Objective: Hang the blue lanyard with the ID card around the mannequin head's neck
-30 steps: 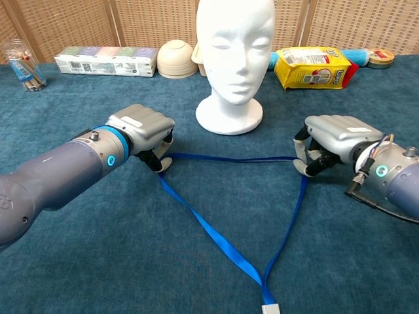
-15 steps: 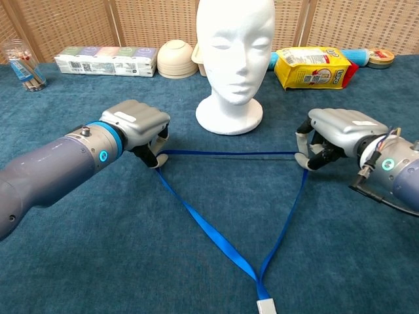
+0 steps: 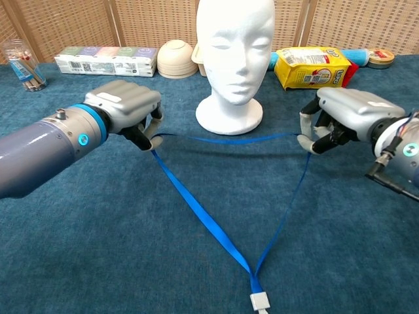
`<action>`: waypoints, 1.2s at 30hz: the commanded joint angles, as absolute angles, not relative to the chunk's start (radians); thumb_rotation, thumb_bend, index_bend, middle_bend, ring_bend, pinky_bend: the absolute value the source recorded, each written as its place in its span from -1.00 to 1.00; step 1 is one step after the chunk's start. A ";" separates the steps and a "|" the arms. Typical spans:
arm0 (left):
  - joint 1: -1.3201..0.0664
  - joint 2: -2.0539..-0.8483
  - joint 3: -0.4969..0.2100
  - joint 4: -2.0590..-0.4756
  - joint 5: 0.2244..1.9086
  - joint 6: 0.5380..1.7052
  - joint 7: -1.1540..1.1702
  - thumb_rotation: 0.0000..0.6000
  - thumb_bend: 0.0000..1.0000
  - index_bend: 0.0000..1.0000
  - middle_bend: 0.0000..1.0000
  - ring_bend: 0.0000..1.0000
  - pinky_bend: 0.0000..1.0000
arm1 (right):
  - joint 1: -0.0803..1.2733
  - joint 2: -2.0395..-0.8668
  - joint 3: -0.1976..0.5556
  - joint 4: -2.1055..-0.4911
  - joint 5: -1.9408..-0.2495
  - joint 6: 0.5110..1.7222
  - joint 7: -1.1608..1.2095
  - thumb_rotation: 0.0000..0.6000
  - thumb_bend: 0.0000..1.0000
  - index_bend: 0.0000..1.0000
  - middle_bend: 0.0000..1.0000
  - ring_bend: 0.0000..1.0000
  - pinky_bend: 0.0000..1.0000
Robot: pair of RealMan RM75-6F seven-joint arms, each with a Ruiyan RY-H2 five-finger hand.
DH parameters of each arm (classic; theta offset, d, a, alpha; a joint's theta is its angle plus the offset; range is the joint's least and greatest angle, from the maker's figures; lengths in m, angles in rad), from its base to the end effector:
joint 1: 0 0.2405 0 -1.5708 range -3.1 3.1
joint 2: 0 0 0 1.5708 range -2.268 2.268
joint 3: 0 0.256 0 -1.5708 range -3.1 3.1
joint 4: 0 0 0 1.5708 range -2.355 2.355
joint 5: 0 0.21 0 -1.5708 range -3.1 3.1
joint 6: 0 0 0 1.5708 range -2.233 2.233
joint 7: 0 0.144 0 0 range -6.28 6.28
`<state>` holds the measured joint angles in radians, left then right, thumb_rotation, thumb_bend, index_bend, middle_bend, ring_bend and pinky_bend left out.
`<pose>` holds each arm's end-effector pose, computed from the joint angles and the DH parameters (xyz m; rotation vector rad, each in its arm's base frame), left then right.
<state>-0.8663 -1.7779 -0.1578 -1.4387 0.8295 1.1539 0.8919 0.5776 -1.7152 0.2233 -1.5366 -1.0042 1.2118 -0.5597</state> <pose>-0.1056 0.3340 -0.0683 -1.8642 -0.6676 -0.6722 -0.1605 -0.3052 -0.0320 1.5746 -1.0488 0.9026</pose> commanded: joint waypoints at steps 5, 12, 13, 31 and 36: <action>-0.839 -1.720 -0.173 -1.523 0.878 1.205 0.858 0.59 -0.13 0.48 1.00 1.00 1.00 | 0.562 -1.670 0.227 -1.621 -1.053 1.255 -0.545 1.00 0.12 0.40 0.81 1.00 1.00; -0.824 -1.660 -0.175 -1.620 0.938 1.247 0.852 0.57 -0.13 0.48 1.00 1.00 1.00 | 0.559 -1.634 0.232 -1.714 -1.093 1.289 -0.562 1.00 0.12 0.40 0.82 1.00 1.00; -0.822 -1.649 -0.175 -1.640 0.950 1.253 0.854 0.57 -0.13 0.48 1.00 1.00 1.00 | 0.559 -1.627 0.234 -1.732 -1.099 1.295 -0.568 1.00 0.12 0.40 0.82 1.00 1.00; -0.813 -1.477 -0.265 -1.927 1.019 1.334 0.866 0.59 -0.13 0.48 1.00 1.00 1.00 | 0.582 -1.498 0.316 -1.995 -1.138 1.356 -0.650 1.00 0.12 0.40 0.82 1.00 1.00; -0.820 -1.438 -0.292 -1.972 1.020 1.344 0.872 0.58 -0.13 0.48 1.00 1.00 1.00 | 0.594 -1.467 0.349 -2.029 -1.119 1.359 -0.651 1.00 0.12 0.40 0.82 1.00 1.00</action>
